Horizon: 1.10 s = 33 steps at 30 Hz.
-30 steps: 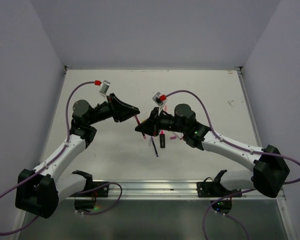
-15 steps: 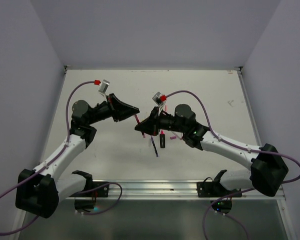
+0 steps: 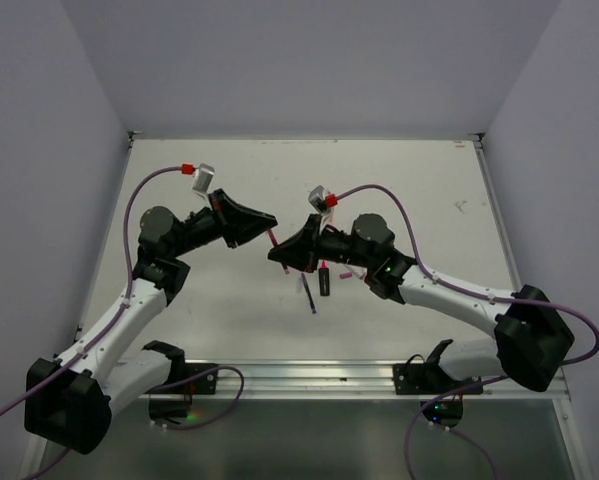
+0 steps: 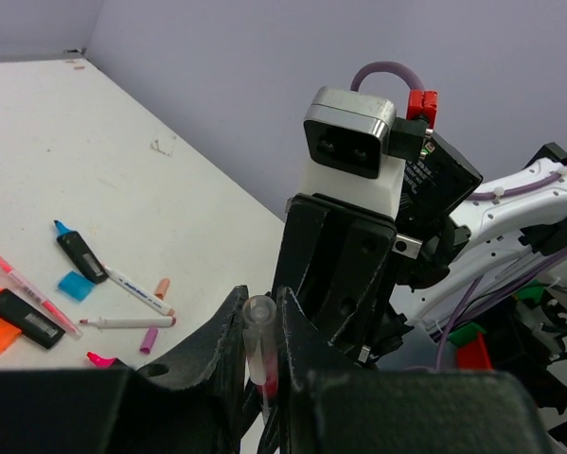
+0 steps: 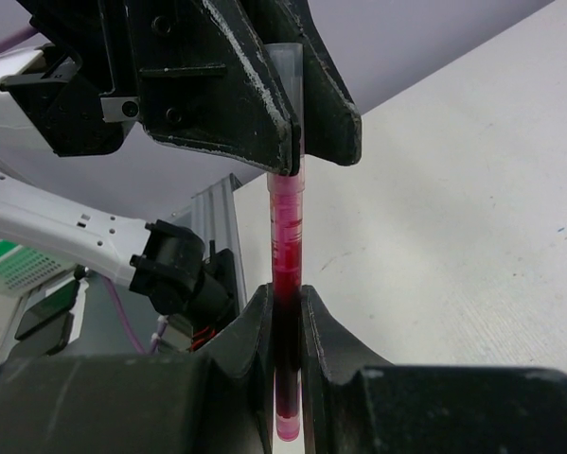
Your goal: Open the pen caps
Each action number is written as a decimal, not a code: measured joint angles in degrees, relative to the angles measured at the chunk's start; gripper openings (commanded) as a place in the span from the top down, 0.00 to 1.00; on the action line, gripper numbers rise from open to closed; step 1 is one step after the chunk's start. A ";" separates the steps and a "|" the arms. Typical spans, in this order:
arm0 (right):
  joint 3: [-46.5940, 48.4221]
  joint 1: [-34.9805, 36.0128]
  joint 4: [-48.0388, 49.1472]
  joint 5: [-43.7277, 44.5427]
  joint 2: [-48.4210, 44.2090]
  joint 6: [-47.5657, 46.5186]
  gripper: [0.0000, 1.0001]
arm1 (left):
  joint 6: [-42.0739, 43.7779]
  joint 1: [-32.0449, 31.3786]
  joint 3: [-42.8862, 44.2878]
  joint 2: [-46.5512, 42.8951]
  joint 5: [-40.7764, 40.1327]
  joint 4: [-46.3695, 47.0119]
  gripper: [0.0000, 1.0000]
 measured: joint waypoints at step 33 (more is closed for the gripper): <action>-6.29 0.68 -28.26 18.97 -0.87 1.88 1.00 | 5.27 -0.63 1.16 8.83 -20.17 -27.69 0.92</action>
